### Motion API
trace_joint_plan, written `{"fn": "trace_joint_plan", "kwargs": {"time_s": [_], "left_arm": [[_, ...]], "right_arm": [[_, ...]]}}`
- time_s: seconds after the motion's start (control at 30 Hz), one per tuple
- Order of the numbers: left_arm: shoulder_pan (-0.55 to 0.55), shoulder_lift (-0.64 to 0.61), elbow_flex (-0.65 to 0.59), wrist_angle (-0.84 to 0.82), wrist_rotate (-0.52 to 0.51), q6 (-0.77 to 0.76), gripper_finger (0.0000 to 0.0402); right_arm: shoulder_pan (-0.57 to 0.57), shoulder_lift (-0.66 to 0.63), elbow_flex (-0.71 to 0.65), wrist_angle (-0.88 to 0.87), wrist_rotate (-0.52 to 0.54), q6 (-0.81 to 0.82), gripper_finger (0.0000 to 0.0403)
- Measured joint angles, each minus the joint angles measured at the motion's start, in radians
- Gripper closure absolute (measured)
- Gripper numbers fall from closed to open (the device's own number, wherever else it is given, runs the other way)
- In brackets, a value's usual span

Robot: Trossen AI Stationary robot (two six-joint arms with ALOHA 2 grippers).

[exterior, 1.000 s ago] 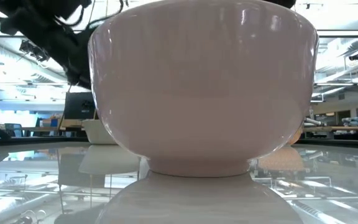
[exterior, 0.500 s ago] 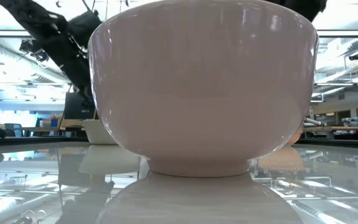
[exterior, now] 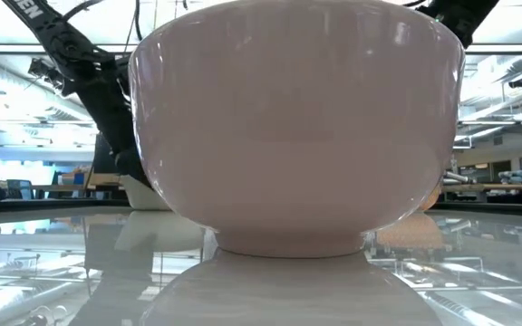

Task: Nest bowls inside each other
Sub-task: Stack the gray bowl on top of the orange bowl

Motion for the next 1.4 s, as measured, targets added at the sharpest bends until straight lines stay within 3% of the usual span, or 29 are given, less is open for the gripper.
{"fn": "trace_joint_plan", "kwargs": {"time_s": [0.13, 0.33, 0.57, 0.73, 0.87, 1.17, 1.4], "left_arm": [[-0.001, 0.009, 0.001, 0.01, 0.0, 0.032, 0.038], [-0.113, -0.065, 0.057, -0.052, 0.082, 0.048, 0.0396], [-0.494, -0.137, 0.205, -0.148, 0.295, 0.243, 0.0397], [-0.777, -0.086, 0.315, -0.131, 0.248, 0.31, 0.0398], [-0.909, 0.019, 0.431, -0.128, 0.167, 0.32, 0.0398], [-0.976, 0.34, 0.676, -0.24, 0.166, 0.351, 0.0396], [-0.988, 0.437, 0.727, -0.209, 0.175, 0.213, 0.0353]], "right_arm": [[-0.001, -0.059, -0.002, 0.001, 0.0, -0.023, 0.0185], [-0.001, -0.171, -0.002, -0.028, -0.02, -0.035, 0.0228], [-0.001, -0.256, -0.002, -0.147, -0.02, -0.009, 0.0246], [-0.001, -0.264, -0.003, -0.222, -0.003, 0.038, 0.0247], [-0.001, -0.266, -0.003, -0.219, -0.004, 0.052, 0.0247], [-0.001, -0.27, -0.003, -0.26, -0.045, 0.109, 0.0247], [-0.002, -0.322, -0.003, -0.338, -0.045, 0.136, 0.0227]]}}
